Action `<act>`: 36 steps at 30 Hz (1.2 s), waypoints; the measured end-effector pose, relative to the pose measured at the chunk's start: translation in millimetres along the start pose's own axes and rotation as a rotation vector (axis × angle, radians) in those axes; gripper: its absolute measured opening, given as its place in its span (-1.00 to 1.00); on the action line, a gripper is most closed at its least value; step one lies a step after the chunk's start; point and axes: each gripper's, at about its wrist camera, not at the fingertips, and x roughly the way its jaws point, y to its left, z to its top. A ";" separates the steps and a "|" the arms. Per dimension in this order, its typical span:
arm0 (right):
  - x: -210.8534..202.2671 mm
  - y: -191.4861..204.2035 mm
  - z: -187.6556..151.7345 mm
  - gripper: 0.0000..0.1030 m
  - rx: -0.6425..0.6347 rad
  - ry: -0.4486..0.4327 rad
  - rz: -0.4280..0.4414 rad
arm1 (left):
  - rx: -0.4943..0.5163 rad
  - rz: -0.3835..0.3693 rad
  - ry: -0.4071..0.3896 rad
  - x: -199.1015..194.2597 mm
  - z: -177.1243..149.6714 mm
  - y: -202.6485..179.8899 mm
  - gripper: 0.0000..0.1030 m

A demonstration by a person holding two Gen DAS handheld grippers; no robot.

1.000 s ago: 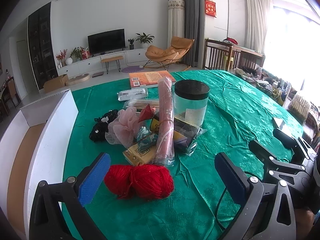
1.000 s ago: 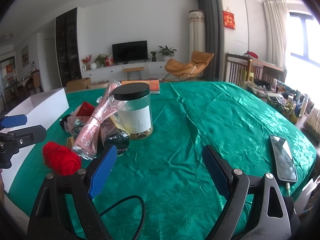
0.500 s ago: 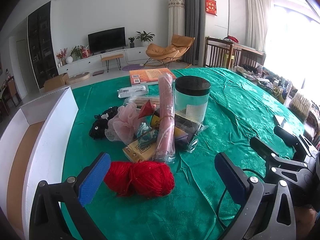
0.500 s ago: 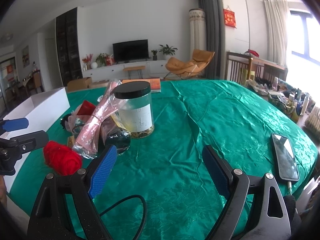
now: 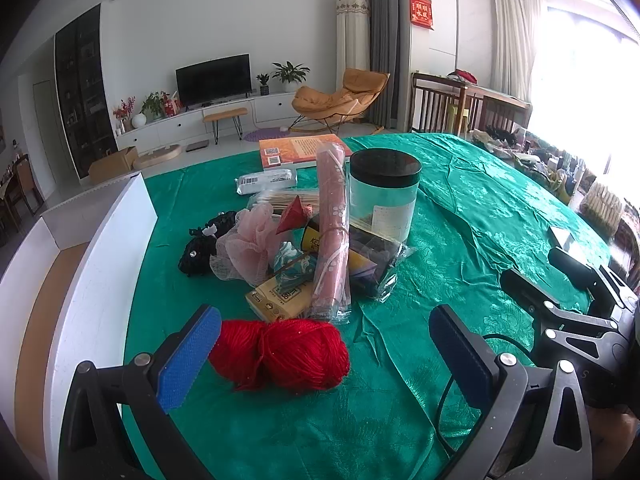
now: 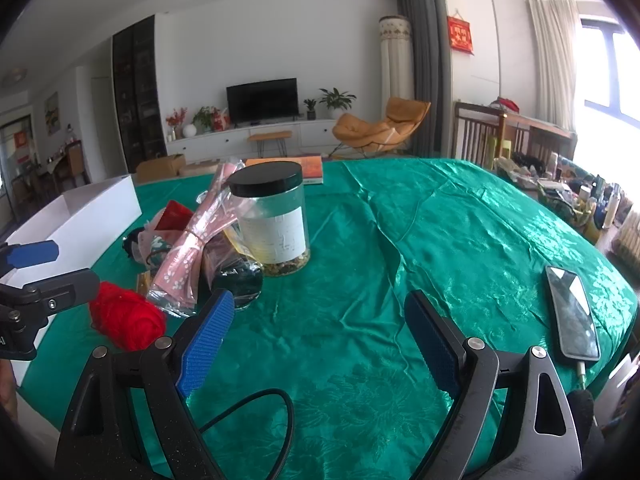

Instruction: Organize soft objects

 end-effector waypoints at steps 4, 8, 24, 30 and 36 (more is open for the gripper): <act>0.1 0.9 -0.6 0.73 0.002 0.003 0.003 | -0.002 -0.002 0.003 0.4 0.0 0.0 1.00; 0.9 0.9 -1.1 0.73 0.002 0.005 0.007 | 0.002 0.001 0.006 0.8 -1.0 -0.1 1.00; 1.5 -0.1 -2.3 0.73 0.011 0.016 0.016 | 0.009 0.009 0.010 3.7 -3.8 1.4 1.00; 3.9 -3.9 -2.9 0.73 0.018 0.033 0.018 | 0.017 0.012 0.024 5.9 -5.5 -1.2 1.00; 11.5 -10.3 -5.3 0.73 0.040 0.080 0.008 | 0.019 0.015 0.043 10.3 -9.9 0.6 1.00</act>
